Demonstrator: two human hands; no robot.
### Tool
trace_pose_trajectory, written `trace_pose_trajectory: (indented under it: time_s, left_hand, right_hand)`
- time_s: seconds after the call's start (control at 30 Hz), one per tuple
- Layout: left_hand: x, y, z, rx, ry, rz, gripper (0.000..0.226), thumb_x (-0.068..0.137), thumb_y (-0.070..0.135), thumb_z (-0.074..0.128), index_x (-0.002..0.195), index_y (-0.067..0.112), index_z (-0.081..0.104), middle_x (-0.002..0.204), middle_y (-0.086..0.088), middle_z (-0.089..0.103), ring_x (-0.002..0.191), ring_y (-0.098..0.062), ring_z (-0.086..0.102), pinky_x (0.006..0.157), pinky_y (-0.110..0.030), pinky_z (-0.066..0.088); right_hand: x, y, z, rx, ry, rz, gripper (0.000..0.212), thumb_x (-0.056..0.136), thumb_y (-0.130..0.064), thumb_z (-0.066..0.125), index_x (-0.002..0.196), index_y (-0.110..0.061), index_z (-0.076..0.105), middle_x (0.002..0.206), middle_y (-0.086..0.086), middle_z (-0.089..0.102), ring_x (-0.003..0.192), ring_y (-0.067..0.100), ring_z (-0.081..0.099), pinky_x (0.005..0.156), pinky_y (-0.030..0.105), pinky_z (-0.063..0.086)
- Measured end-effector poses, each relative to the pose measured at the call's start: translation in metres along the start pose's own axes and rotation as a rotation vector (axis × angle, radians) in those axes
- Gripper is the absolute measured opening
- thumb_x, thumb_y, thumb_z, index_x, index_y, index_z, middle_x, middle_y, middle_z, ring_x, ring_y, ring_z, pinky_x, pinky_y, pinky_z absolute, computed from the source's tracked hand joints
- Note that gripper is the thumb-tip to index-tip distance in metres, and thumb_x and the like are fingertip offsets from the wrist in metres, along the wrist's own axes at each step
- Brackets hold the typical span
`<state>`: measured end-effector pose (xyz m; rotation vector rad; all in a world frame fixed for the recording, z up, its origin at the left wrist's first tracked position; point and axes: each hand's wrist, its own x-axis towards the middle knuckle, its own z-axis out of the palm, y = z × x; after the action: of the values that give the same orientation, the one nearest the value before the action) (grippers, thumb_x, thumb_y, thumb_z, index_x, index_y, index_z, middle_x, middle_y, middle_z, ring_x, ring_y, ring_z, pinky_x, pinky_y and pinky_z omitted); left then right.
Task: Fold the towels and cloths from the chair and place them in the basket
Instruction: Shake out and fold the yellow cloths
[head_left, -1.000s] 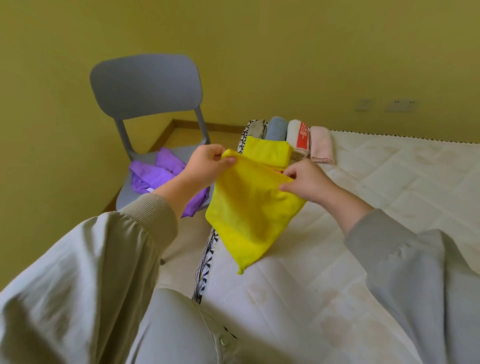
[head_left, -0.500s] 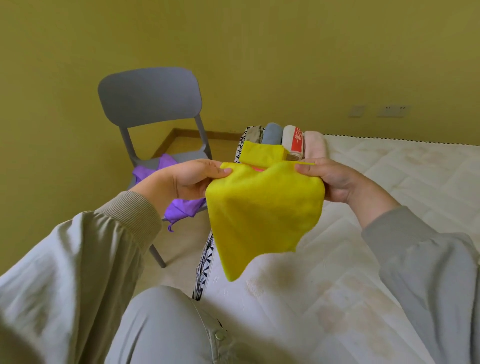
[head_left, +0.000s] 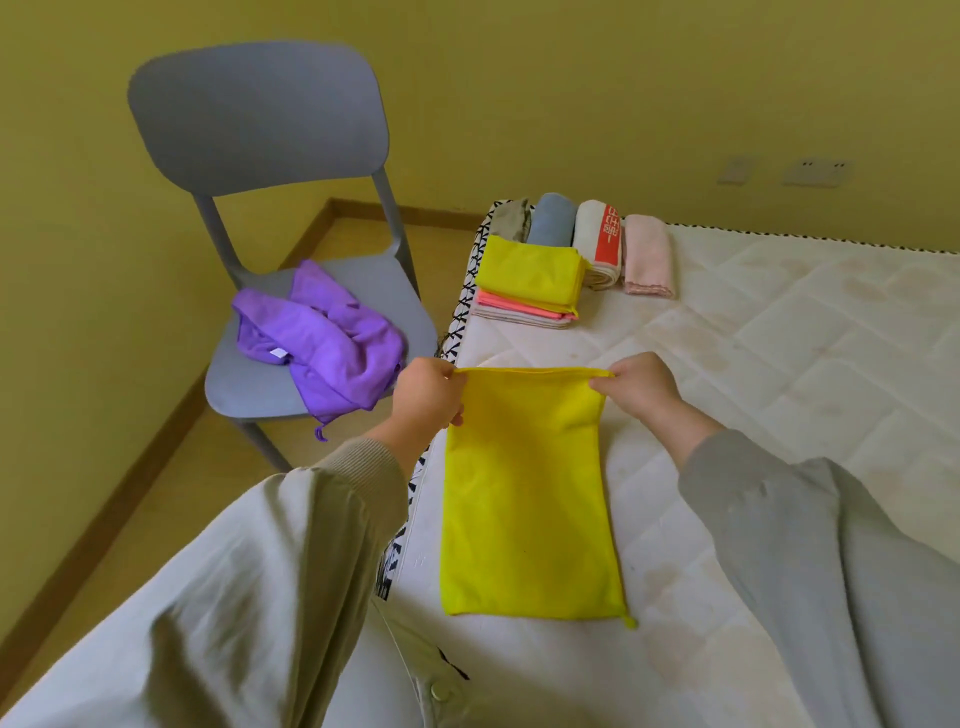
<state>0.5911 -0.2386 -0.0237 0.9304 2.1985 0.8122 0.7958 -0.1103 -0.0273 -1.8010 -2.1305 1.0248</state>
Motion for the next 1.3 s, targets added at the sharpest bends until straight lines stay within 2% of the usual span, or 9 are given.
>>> trace_pose_trajectory:
  time_s: [0.1, 0.17, 0.23, 0.3, 0.43, 0.9, 1.07, 1.2, 1.3]
  left_hand:
    - [0.015, -0.008, 0.011, -0.332, -0.112, -0.170, 0.034, 0.102, 0.016, 0.042, 0.132, 0.001, 0.044, 0.072, -0.010, 0.066, 0.052, -0.018, 0.066, 0.046, -0.024, 0.051]
    - [0.023, -0.011, 0.017, -0.487, -0.153, -0.255, 0.040, 0.102, 0.014, 0.040, 0.140, 0.002, 0.035, 0.097, -0.015, 0.068, 0.078, -0.027, 0.068, 0.062, -0.031, 0.055]
    - [0.033, -0.016, 0.022, -0.577, -0.197, -0.330, 0.040, 0.103, 0.013, 0.038, 0.141, 0.002, 0.034, 0.120, -0.019, 0.062, 0.103, -0.032, 0.063, 0.080, -0.037, 0.051]
    - [0.041, -0.021, 0.026, -0.652, -0.244, -0.392, 0.039, 0.103, 0.018, 0.035, 0.139, 0.001, 0.038, 0.130, -0.017, 0.057, 0.115, -0.032, 0.057, 0.088, -0.039, 0.047]
    - [0.058, -0.034, 0.033, -0.758, -0.287, -0.428, 0.048, 0.104, 0.031, 0.029, 0.144, 0.005, 0.032, 0.132, -0.016, 0.055, 0.119, -0.031, 0.055, 0.094, -0.039, 0.042]
    - [0.122, 0.002, 0.025, -0.901, -0.277, -0.323, 0.053, 0.104, 0.040, 0.020, 0.139, 0.004, 0.040, 0.141, -0.013, 0.049, 0.132, -0.026, 0.044, 0.111, -0.040, 0.027]
    - [0.102, 0.007, 0.020, -0.970, -0.102, -0.367, 0.044, 0.104, 0.037, 0.026, 0.112, 0.004, 0.054, 0.108, -0.015, 0.065, 0.105, -0.026, 0.062, 0.093, -0.036, 0.045]
    - [0.063, -0.011, 0.035, -0.918, 0.014, -0.452, 0.026, 0.096, 0.025, 0.052, 0.079, 0.008, 0.061, 0.079, -0.009, 0.063, 0.069, -0.019, 0.062, 0.064, -0.028, 0.052]
    - [0.032, -0.028, 0.050, -0.906, 0.054, -0.424, 0.017, 0.089, 0.008, 0.062, 0.073, 0.012, 0.060, 0.082, -0.009, 0.060, 0.064, -0.019, 0.059, 0.051, -0.024, 0.053]
  right_hand:
    - [0.010, 0.007, 0.019, 0.249, -0.024, 0.123, 0.037, 0.090, -0.015, 0.060, 0.058, -0.014, 0.043, 0.051, 0.008, 0.042, 0.047, 0.021, 0.039, 0.054, 0.030, 0.035]
    - [0.008, 0.007, 0.027, 0.495, -0.132, 0.252, 0.006, 0.098, -0.011, 0.048, 0.094, -0.014, 0.050, 0.071, 0.017, 0.061, 0.055, 0.023, 0.053, 0.059, 0.031, 0.044]
    - [0.013, 0.011, 0.036, 0.642, -0.249, 0.339, 0.031, 0.101, -0.013, 0.040, 0.132, -0.009, 0.036, 0.104, 0.025, 0.065, 0.079, 0.029, 0.064, 0.074, 0.036, 0.048]
    - [0.019, 0.014, 0.041, 0.685, -0.303, 0.383, 0.047, 0.101, -0.012, 0.041, 0.144, -0.003, 0.024, 0.123, 0.024, 0.059, 0.105, 0.033, 0.062, 0.089, 0.040, 0.046]
    - [0.036, 0.018, 0.049, 0.797, -0.327, 0.460, 0.042, 0.102, -0.015, 0.039, 0.140, -0.002, 0.032, 0.133, 0.024, 0.051, 0.121, 0.033, 0.053, 0.098, 0.041, 0.041]
    - [0.108, -0.025, 0.045, 0.827, -0.090, 0.351, 0.034, 0.097, -0.029, 0.046, 0.124, -0.010, 0.052, 0.118, 0.012, 0.063, 0.104, 0.018, 0.058, 0.090, 0.034, 0.038]
    - [0.092, -0.028, 0.027, 0.899, -0.071, 0.388, 0.020, 0.094, -0.026, 0.043, 0.086, -0.013, 0.056, 0.095, 0.009, 0.067, 0.092, 0.022, 0.063, 0.084, 0.035, 0.044]
    - [0.058, 0.000, 0.037, 0.919, 0.041, 0.447, 0.015, 0.088, -0.016, 0.057, 0.074, -0.012, 0.056, 0.060, 0.004, 0.060, 0.044, 0.011, 0.059, 0.058, 0.028, 0.045]
    - [0.031, 0.021, 0.042, 0.894, 0.048, 0.417, 0.015, 0.086, -0.005, 0.062, 0.075, -0.014, 0.058, 0.069, 0.008, 0.056, 0.050, 0.018, 0.056, 0.055, 0.028, 0.044]
